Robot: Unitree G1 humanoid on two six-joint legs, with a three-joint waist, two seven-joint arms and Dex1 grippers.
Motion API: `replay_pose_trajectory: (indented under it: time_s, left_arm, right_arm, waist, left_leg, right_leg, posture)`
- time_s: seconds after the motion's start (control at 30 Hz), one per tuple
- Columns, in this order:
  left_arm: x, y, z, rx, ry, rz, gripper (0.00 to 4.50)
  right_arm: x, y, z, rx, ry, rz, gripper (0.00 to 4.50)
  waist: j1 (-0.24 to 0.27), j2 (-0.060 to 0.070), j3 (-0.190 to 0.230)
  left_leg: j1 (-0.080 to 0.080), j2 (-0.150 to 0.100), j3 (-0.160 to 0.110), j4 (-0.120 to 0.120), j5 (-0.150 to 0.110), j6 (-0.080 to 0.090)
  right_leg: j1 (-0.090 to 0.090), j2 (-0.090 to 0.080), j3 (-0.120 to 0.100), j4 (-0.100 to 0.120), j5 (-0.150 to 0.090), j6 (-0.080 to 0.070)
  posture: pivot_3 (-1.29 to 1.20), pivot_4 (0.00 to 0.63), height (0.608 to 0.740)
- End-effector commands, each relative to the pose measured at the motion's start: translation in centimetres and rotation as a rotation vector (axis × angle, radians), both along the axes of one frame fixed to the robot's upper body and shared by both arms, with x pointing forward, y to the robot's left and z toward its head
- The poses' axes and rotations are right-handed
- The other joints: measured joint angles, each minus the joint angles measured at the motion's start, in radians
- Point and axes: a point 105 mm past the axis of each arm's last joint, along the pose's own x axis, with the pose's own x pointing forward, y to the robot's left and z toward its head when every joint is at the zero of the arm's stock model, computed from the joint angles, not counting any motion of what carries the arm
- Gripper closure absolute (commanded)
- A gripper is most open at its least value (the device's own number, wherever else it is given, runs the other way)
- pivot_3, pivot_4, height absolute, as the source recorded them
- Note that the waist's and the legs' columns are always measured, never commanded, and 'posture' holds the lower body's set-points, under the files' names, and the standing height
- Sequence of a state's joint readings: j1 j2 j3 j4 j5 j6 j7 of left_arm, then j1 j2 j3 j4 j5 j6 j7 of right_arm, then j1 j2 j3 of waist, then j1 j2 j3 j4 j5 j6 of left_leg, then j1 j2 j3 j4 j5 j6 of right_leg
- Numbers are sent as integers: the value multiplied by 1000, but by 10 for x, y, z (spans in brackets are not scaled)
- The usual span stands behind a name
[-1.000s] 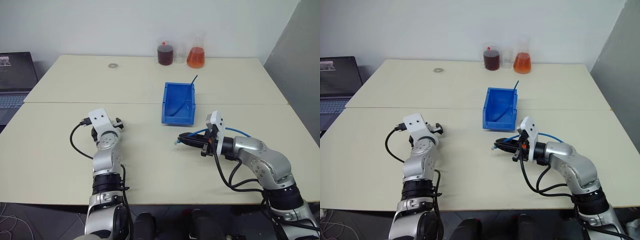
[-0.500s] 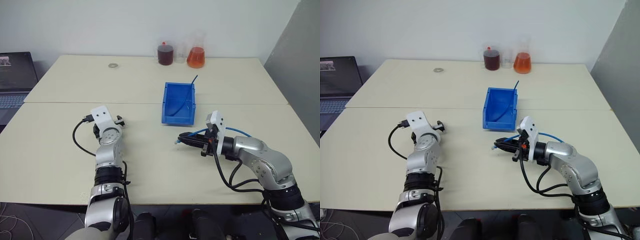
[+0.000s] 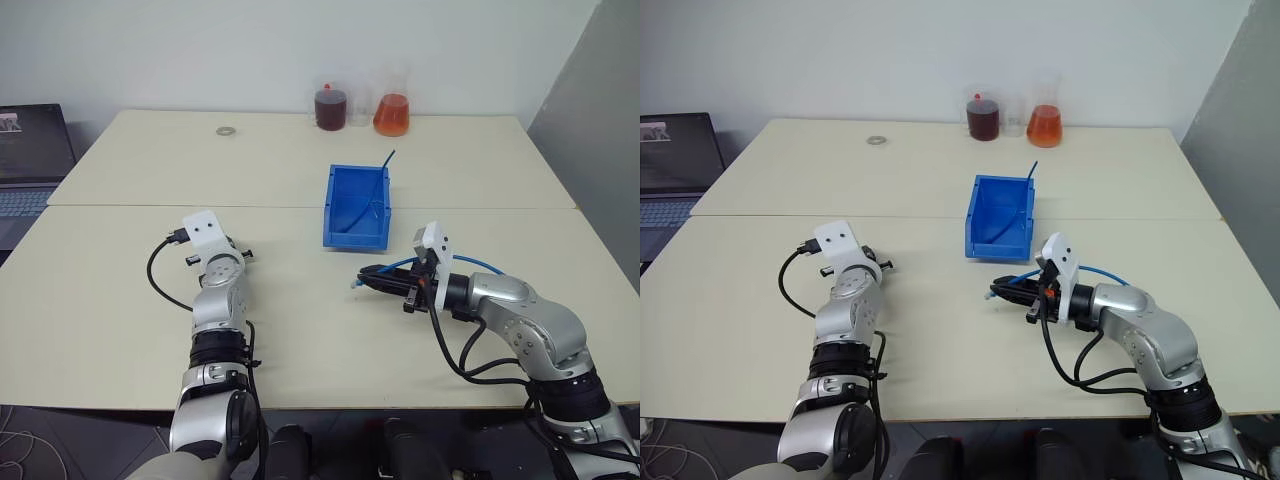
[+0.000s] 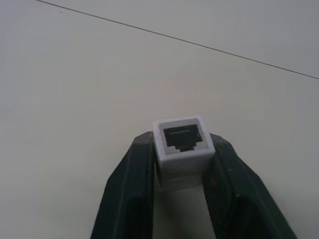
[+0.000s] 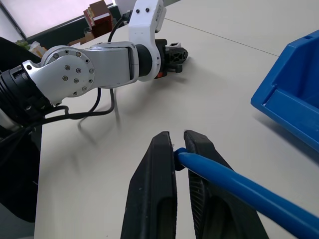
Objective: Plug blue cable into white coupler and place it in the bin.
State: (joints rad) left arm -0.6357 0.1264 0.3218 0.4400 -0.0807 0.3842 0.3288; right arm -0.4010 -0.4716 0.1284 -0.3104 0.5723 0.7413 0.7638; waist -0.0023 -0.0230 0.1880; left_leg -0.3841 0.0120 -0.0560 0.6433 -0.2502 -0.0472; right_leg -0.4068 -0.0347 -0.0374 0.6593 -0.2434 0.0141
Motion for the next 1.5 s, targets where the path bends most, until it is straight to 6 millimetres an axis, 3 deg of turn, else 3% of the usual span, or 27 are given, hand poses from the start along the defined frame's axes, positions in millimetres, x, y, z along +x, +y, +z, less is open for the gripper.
replay_pose_trajectory:
  time_s: [0.03,0.13,0.33,0.37,0.5,0.63,0.87,1.07,1.27,1.5]
  left_arm:
    - [-2,4,15,67,-46,-68,3684]
    - [-7,5,20,152,-49,-205,3684]
    - [-13,-15,29,217,-36,-539,3684]
    - [-14,-21,31,229,-31,-610,3684]
    - [-35,-78,41,276,-19,-1119,3684]
    - [-60,-110,38,331,34,-1468,3685]
    - [-100,-134,18,414,217,-1982,3685]
    - [-112,-136,2,471,317,-2163,3685]
    - [-112,-143,-14,500,372,-2187,3685]
    - [-115,-156,-17,500,438,-2200,3685]
  right_arm:
    - [-4,-2,13,28,-49,9,4444]
    - [-5,-2,13,29,-50,5,4444]
    - [-6,-4,15,26,-66,-13,4445]
    - [-7,-5,15,23,-73,-17,4445]
    - [-13,-10,18,-24,-128,-23,4445]
    - [-18,-13,20,-47,-150,-22,4445]
    - [-30,-15,13,-143,-189,12,4445]
    - [-33,-8,12,-160,-222,26,4446]
    - [-30,4,10,-184,-255,50,4446]
    - [-25,18,9,-213,-284,105,4446]
  waist:
    - [-1,0,0]
    - [-5,0,0]
    - [1,0,0]
    - [3,0,0]
    - [2,0,0]
    - [-1,0,0]
    - [-3,0,0]
    - [-5,0,0]
    - [-4,0,0]
    - [0,0,0]
  left_leg:
    - [0,0,0,0,0,0]
    - [0,0,0,0,0,0]
    - [0,0,0,0,0,0]
    - [0,0,0,0,0,0]
    - [0,0,0,0,0,0]
    - [-1,0,1,-1,0,0]
    - [-1,1,1,-1,0,0]
    - [-1,1,1,-1,-1,1]
    - [-3,1,1,0,-1,1]
    - [-2,1,0,0,-1,1]
  right_leg:
    - [0,0,0,0,0,0]
    - [0,0,0,0,0,0]
    - [-1,0,0,1,0,0]
    - [0,0,0,0,0,0]
    - [0,0,0,0,0,0]
    - [-1,0,1,-2,0,0]
    - [-1,1,0,-2,-1,-1]
    - [-2,1,0,-2,-1,-1]
    - [-2,1,0,-2,-1,-1]
    - [-2,1,0,-2,-1,-1]
  posture:
    - [0,150,740]
    - [0,150,740]
    - [0,150,740]
    - [0,150,740]
    - [0,150,740]
    - [0,150,740]
    - [0,150,740]
    - [0,150,740]
    - [0,150,740]
    - [0,150,740]
